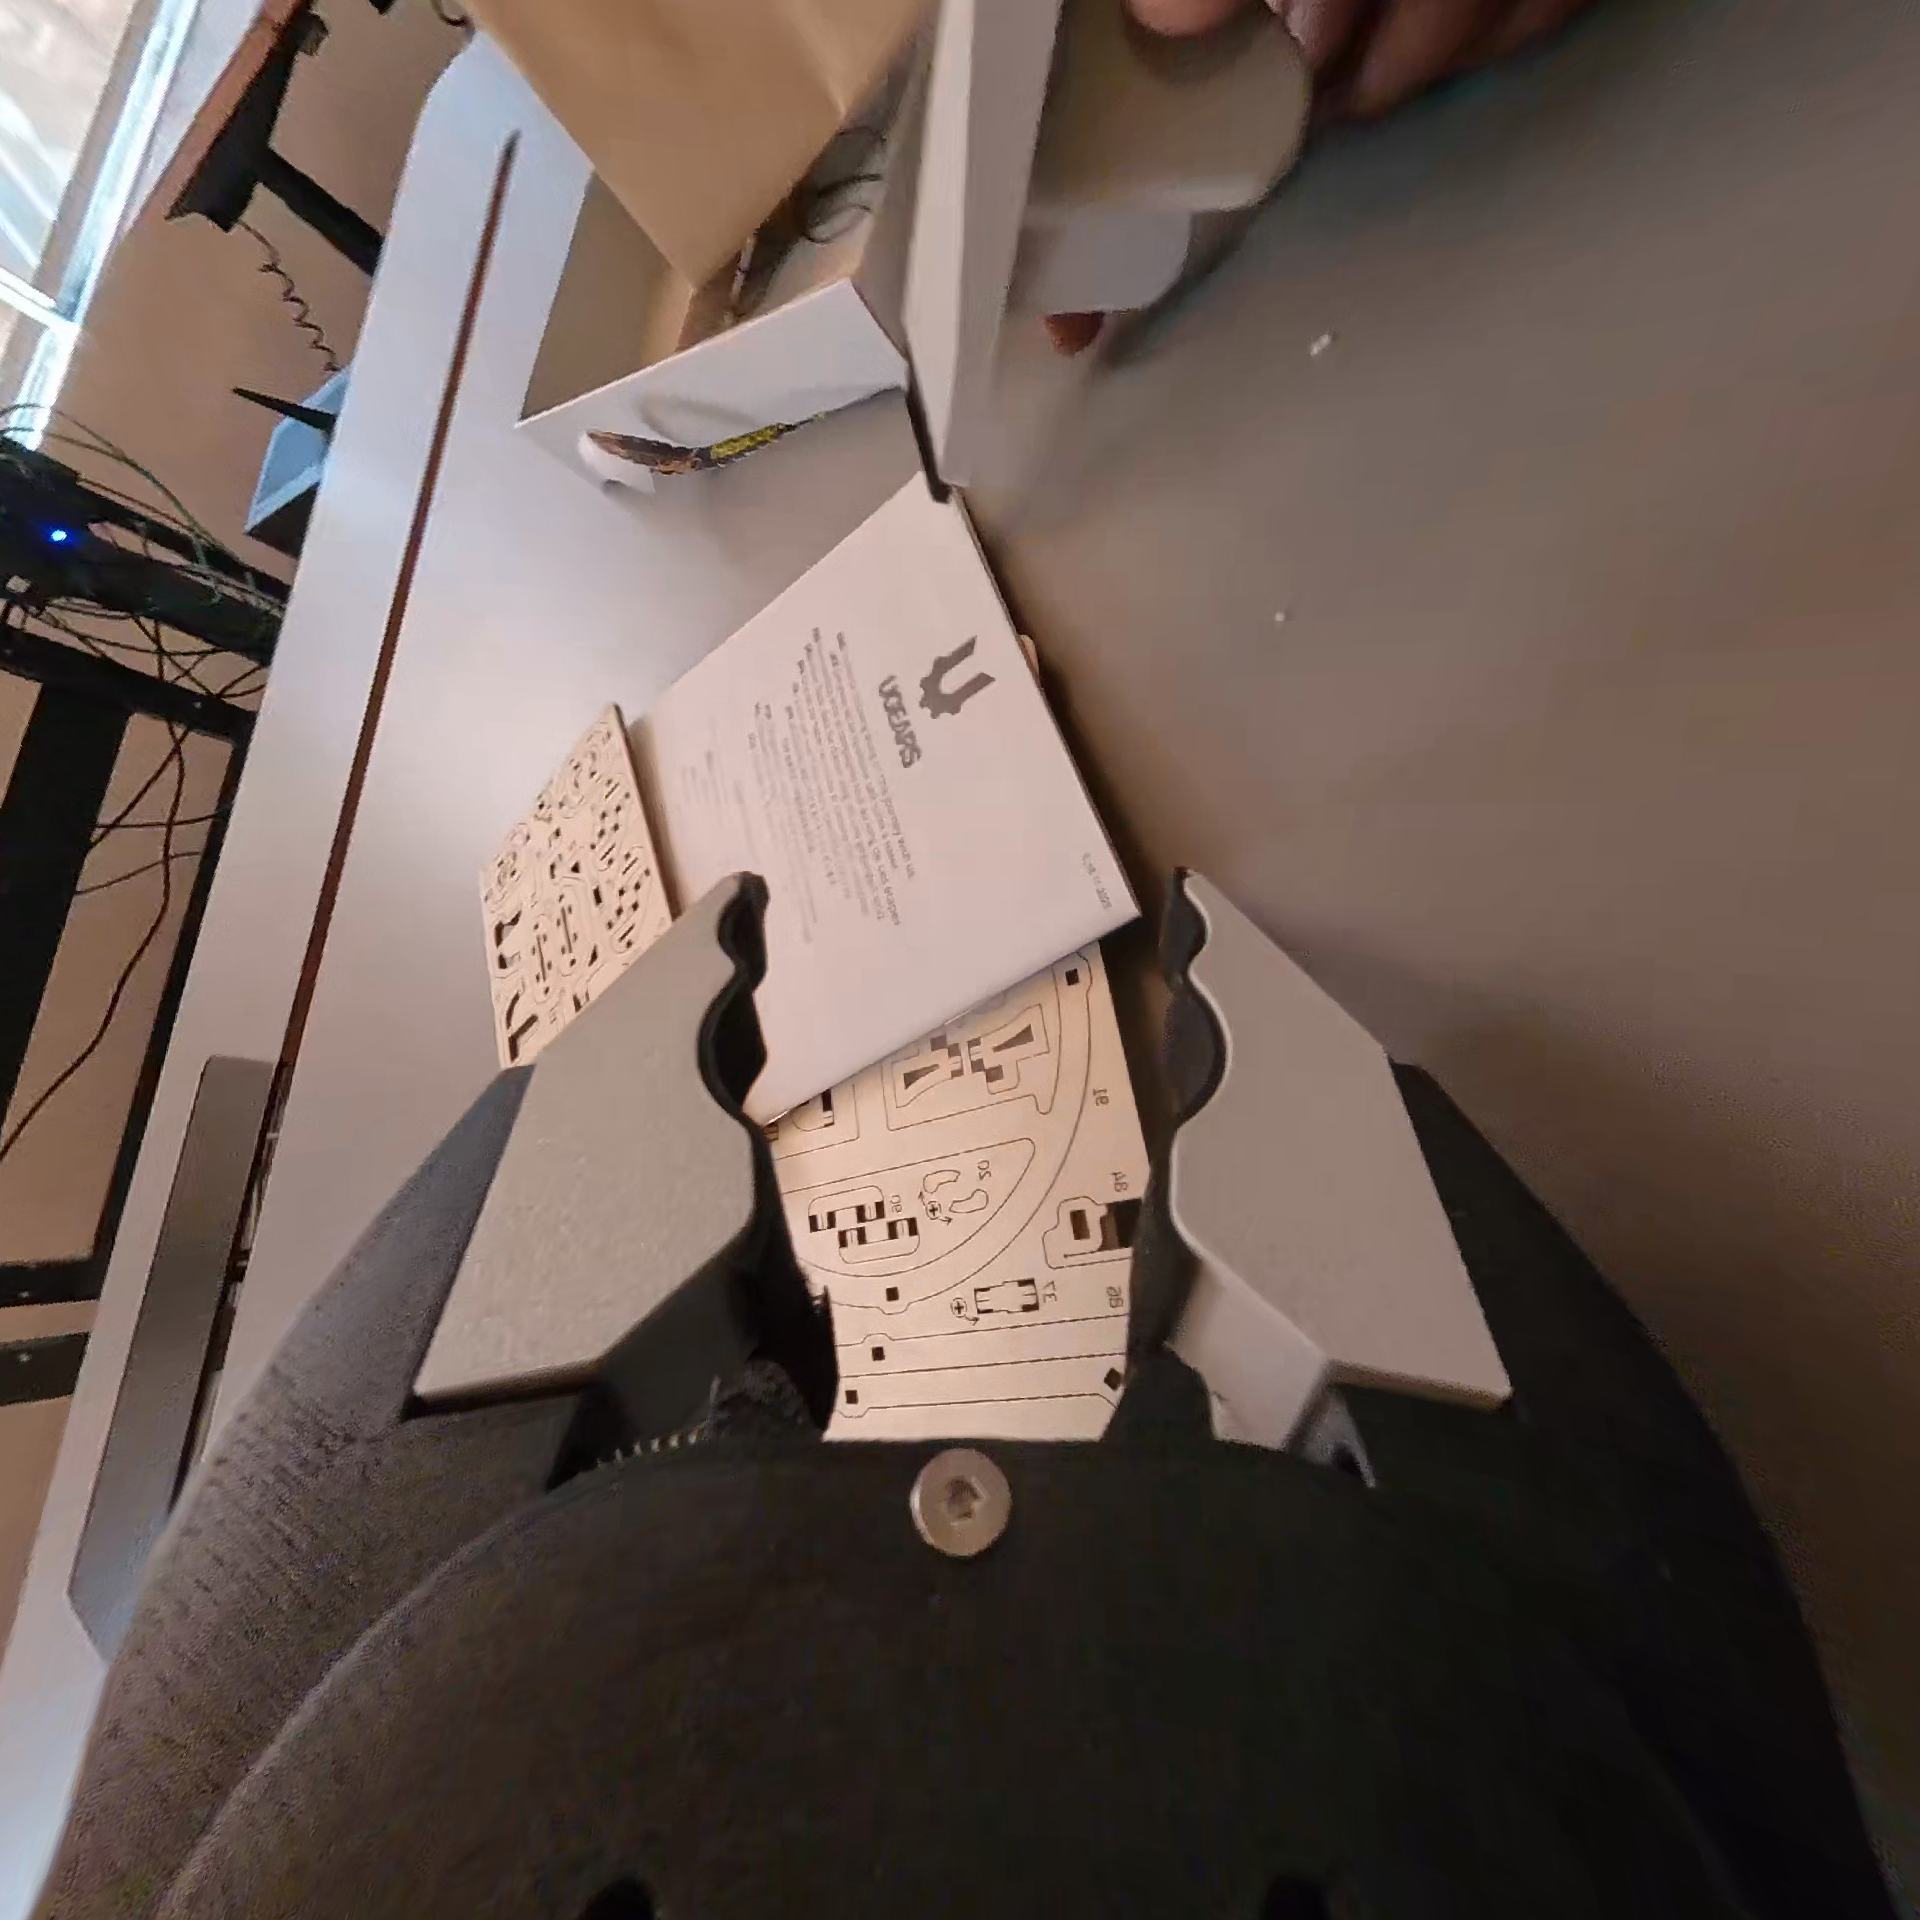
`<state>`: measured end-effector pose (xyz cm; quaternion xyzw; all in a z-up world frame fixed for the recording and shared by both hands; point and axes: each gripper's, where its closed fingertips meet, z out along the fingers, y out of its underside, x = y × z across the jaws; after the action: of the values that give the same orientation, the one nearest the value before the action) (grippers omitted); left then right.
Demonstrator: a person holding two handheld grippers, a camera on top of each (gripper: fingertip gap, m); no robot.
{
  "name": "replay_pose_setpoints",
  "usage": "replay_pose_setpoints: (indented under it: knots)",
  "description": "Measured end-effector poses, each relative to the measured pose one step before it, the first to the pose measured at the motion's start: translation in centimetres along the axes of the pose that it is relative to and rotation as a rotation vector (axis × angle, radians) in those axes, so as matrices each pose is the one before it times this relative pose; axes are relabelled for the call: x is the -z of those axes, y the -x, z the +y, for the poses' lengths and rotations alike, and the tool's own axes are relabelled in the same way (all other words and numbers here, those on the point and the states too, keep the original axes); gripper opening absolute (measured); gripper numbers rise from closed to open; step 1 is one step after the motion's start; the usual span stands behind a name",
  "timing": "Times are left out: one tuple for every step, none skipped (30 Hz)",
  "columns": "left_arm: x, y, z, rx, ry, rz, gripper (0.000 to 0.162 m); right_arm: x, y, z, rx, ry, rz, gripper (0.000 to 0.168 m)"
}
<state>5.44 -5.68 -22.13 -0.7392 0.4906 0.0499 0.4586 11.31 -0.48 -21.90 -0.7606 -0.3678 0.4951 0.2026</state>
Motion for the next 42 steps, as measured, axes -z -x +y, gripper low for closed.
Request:
replay_pose_setpoints:
  knots:
    - [-0.171,-0.261,0.192,-0.0220,0.0151,0.0147,0.073,0.067,-0.008,-0.025,-0.0028,-0.0042,-0.0014,0.054]
    - [-0.167,-0.297,0.268,-0.0206,0.0184,0.0161,0.068,0.058,-0.007,-0.045,-0.0025,-0.0036,-0.0019,0.054]
    - [-0.129,-0.232,0.255,-0.0211,0.0148,0.0101,0.062,0.034,0.003,-0.028,-0.0024,-0.0026,-0.0021,0.053]
    - [-0.064,-0.179,0.104,-0.0181,0.0058,0.0059,0.055,0.001,0.006,-0.020,-0.0018,-0.0015,-0.0024,0.053]
    - [-0.008,-0.177,-0.002,-0.0134,0.0006,0.0065,0.049,0.005,0.008,-0.012,-0.0006,-0.0002,-0.0025,0.053]
    - [0.029,-0.141,-0.053,-0.0110,-0.0008,0.0058,0.042,-0.020,0.022,-0.004,-0.0002,0.0002,-0.0021,0.054]
    - [0.068,-0.073,-0.163,-0.0057,-0.0064,0.0014,0.031,-0.011,0.019,-0.009,0.0001,0.0008,-0.0022,0.054]
    - [0.099,0.059,-0.244,0.0036,-0.0106,-0.0048,0.018,-0.009,0.027,0.003,0.0006,0.0011,-0.0025,0.054]
    - [0.095,0.186,-0.211,0.0086,-0.0079,-0.0109,0.016,-0.017,0.018,0.003,0.0002,0.0007,-0.0020,0.053]
    - [0.127,0.213,-0.206,0.0087,-0.0071,-0.0090,0.015,-0.006,0.017,-0.006,0.0001,0.0003,-0.0016,0.053]
    - [0.151,0.278,-0.250,0.0117,-0.0107,-0.0094,0.013,0.001,0.015,-0.006,0.0001,0.0000,-0.0016,0.053]
    - [0.210,0.375,-0.369,0.0179,-0.0160,-0.0104,0.012,0.002,0.022,-0.018,0.0002,-0.0004,-0.0018,0.053]
    - [0.271,0.476,-0.499,0.0234,-0.0219,-0.0115,0.011,0.024,0.028,-0.027,0.0006,-0.0017,-0.0019,0.053]
    - [0.301,0.564,-0.584,0.0298,-0.0253,-0.0110,0.010,0.056,0.035,-0.065,0.0021,-0.0047,-0.0030,0.054]
    - [0.341,0.746,-0.647,0.0397,-0.0262,-0.0162,0.008,0.102,0.074,-0.129,0.0046,-0.0092,-0.0036,0.054]
    - [0.403,0.932,-0.743,0.0519,-0.0304,-0.0202,0.007,0.159,0.103,-0.195,0.0081,-0.0146,-0.0038,0.054]
    - [0.478,1.019,-0.916,0.0628,-0.0378,-0.0188,0.005,0.214,0.123,-0.239,0.0108,-0.0184,-0.0031,0.055]
    - [0.551,1.094,-1.093,0.0726,-0.0445,-0.0167,0.004,0.234,0.128,-0.285,0.0133,-0.0219,-0.0032,0.056]
    - [0.569,1.159,-1.195,0.0827,-0.0458,-0.0158,0.003,0.239,0.113,-0.313,0.0138,-0.0239,-0.0019,0.057]
    - [0.519,1.094,-1.198,0.0887,-0.0413,-0.0087,0.003,0.207,0.073,-0.328,0.0128,-0.0244,-0.0007,0.058]
    - [0.454,0.902,-1.167,0.0876,-0.0366,0.0027,0.002,0.168,0.012,-0.347,0.0126,-0.0232,0.0033,0.059]
    - [0.395,0.767,-1.128,0.0825,-0.0347,0.0080,0.002,0.087,-0.011,-0.364,0.0106,-0.0205,0.0038,0.060]
    - [0.307,0.736,-0.956,0.0776,-0.0275,0.0045,0.002,-0.007,-0.013,-0.350,0.0059,-0.0157,0.0019,0.061]
    - [0.216,0.621,-0.775,0.0732,-0.0212,0.0093,0.002,-0.117,0.030,-0.336,0.0004,-0.0097,-0.0016,0.063]
    - [0.142,0.473,-0.627,0.0701,-0.0189,0.0181,0.002,-0.233,0.112,-0.303,-0.0013,-0.0047,-0.0068,0.064]
    - [0.076,0.383,-0.453,0.0676,-0.0156,0.0225,0.002,-0.319,0.179,-0.276,-0.0005,-0.0007,-0.0101,0.066]
    - [0.033,0.404,-0.285,0.0674,-0.0102,0.0222,0.002,-0.389,0.183,-0.244,-0.0001,0.0022,-0.0102,0.068]
    - [0.004,0.347,-0.156,0.0650,-0.0066,0.0253,0.002,-0.401,0.229,-0.236,-0.0003,0.0032,-0.0135,0.070]
    - [0.009,0.253,-0.128,0.0523,-0.0073,0.0270,0.002,-0.398,0.292,-0.250,-0.0037,0.0013,-0.0183,0.071]
    - [-0.005,0.324,-0.040,0.0350,-0.0050,0.0163,0.003,-0.374,0.273,-0.202,-0.0100,0.0015,-0.0202,0.072]
    - [-0.001,0.473,0.042,0.0218,-0.0012,0.0007,0.003,-0.371,0.149,-0.125,-0.0117,0.0038,-0.0134,0.073]
    - [-0.012,0.437,0.053,0.0164,-0.0015,-0.0015,0.003,-0.333,0.054,-0.070,-0.0069,0.0041,-0.0065,0.074]
    - [-0.014,0.292,0.026,0.0196,-0.0033,0.0048,0.003,-0.306,0.032,-0.054,-0.0025,0.0026,-0.0047,0.075]
    - [-0.027,0.200,0.019,0.0241,-0.0030,0.0074,0.003,-0.288,-0.070,-0.017,-0.0044,0.0036,-0.0005,0.076]
    - [-0.028,0.116,0.006,0.0208,-0.0041,0.0093,0.003,-0.262,-0.157,-0.008,-0.0063,0.0048,0.0035,0.077]
    - [-0.008,0.016,-0.041,0.0143,-0.0067,0.0121,0.003,-0.230,-0.127,-0.076,-0.0063,0.0007,0.0003,0.078]
    - [-0.021,-0.071,-0.042,0.0113,-0.0071,0.0148,0.003,-0.202,-0.165,-0.167,-0.0110,-0.0029,0.0006,0.079]
    - [-0.025,-0.145,-0.041,0.0106,-0.0058,0.0179,0.003,-0.217,-0.164,-0.181,-0.0138,-0.0033,-0.0004,0.080]
    - [-0.051,-0.225,-0.017,0.0092,-0.0044,0.0220,0.003,-0.235,-0.100,-0.184,-0.0140,-0.0041,-0.0047,0.080]
    - [-0.061,-0.263,-0.011,0.0078,-0.0044,0.0233,0.003,-0.263,-0.007,-0.196,-0.0140,-0.0054,-0.0100,0.079]
    - [-0.079,-0.225,0.010,0.0069,-0.0043,0.0215,0.003,-0.297,0.063,-0.145,-0.0147,-0.0040,-0.0142,0.079]
    - [-0.082,-0.172,0.027,0.0077,-0.0031,0.0187,0.003,-0.293,0.109,-0.082,-0.0147,-0.0017,-0.0170,0.079]
